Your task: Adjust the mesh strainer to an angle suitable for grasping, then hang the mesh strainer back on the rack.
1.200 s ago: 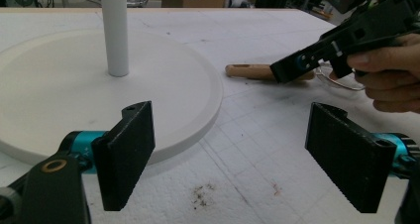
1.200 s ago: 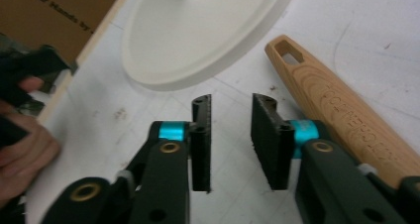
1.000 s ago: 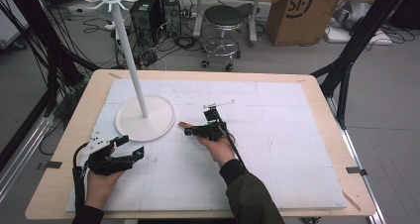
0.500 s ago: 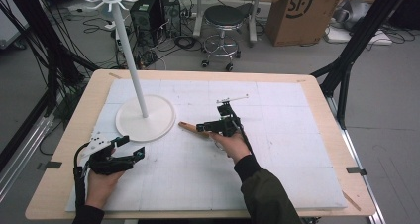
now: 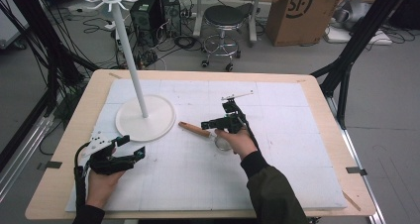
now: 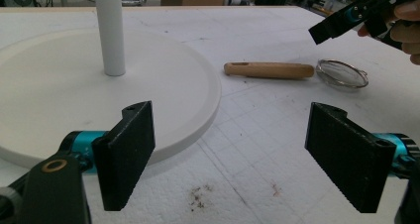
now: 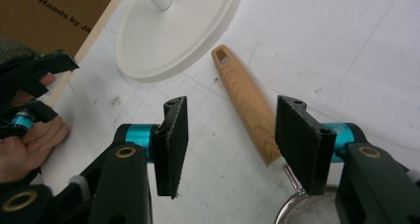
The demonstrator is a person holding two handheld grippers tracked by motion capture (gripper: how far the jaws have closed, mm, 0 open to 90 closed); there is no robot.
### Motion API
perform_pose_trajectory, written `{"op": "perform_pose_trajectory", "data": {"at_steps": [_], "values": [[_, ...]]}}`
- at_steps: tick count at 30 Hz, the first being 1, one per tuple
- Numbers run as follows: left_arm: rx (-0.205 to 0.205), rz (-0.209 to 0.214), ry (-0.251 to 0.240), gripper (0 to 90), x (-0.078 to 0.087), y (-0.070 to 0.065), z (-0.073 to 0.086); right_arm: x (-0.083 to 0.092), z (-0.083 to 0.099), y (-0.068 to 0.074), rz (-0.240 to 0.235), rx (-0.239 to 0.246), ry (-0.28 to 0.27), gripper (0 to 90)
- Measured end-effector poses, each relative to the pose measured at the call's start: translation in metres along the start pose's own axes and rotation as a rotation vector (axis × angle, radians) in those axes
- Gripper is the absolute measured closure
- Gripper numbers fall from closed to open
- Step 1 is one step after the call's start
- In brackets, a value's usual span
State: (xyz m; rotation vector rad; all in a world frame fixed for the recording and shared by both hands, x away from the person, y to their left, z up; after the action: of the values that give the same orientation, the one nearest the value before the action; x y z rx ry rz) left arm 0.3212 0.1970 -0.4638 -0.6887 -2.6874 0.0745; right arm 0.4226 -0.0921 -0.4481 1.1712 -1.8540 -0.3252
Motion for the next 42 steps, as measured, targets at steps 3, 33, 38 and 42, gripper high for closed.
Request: {"op": "perform_pose_trajectory", "data": {"at_steps": [3, 33, 38, 42], "values": [[0.0, -0.002, 0.001, 20.0, 0.0, 0.0, 0.0, -0.002, 0.0, 0.0, 0.001, 0.006, 0.006, 46.3], [-0.002, -0.002, 0.0, 20.1, 0.0, 0.001, 0.0, -0.023, 0.01, -0.019, 0.042, 0.002, 0.11, 46.7], [-0.003, 0.003, 0.0, 20.1, 0.0, 0.0, 0.0, -0.031, 0.014, -0.017, 0.053, 0.011, 0.145, 46.1], [-0.001, 0.001, -0.002, 20.1, 0.0, 0.0, -0.001, -0.034, 0.016, -0.014, 0.061, 0.028, 0.159, 47.0]]}}
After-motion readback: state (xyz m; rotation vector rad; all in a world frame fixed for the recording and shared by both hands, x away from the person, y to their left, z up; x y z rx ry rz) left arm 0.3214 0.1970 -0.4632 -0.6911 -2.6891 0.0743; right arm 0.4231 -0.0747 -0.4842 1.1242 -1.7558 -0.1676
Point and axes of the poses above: each handheld gripper's, and its own axes: x roughly backward along the jaws, z roughly out of its underside, y roughly to its left, the point moved 7 cm from there along -x, roughly forward along the jaws, and after that the axes turned 9 degrees about -z, right-handed, at the moved point
